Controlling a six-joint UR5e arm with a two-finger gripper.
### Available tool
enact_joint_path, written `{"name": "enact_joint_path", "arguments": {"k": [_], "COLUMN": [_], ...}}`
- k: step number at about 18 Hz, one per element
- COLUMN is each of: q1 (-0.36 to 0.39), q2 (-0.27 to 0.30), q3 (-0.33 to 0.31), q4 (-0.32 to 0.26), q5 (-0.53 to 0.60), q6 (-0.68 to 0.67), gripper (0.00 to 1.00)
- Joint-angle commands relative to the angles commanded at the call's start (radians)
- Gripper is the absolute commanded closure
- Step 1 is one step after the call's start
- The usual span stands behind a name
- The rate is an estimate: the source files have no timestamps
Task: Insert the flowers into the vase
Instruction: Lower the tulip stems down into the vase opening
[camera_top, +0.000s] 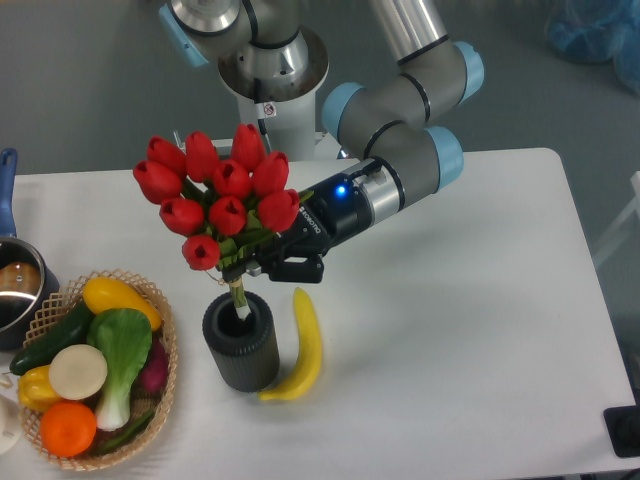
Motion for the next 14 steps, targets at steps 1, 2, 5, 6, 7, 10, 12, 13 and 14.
{"name": "enact_joint_path", "arguments": {"k": [1, 2, 5, 6, 7, 10, 12, 13, 14], "q1": [-0.006, -0.006, -0.015, -0.017, -0.017, -0.018, -0.018, -0.018, -0.018], "q2": [-0.005, -0.009, -0.025, -0.026, -0.028, -0.038, -0.046, -0.048, -0.054], "q3": [-0.002, -0.002, -0.008, -0.009, -0.014, -0.046, -0.069, -0.074, -0.077], "q4": [0.000, 0.000, 0.000, 0.000, 0.000, -0.002, 0.000, -0.002, 0.000], "q5": [0.003, 0.003, 0.005, 0.005, 0.006, 0.005, 0.005, 0.005, 0.005], "q6": [0.000, 0.000, 0.003, 0.009, 0.017, 0.041, 0.048, 0.061, 0.071], "gripper": [0.91, 0.91, 0.91, 0.91, 0.91, 0.90, 0.90, 0.90, 0.90]}}
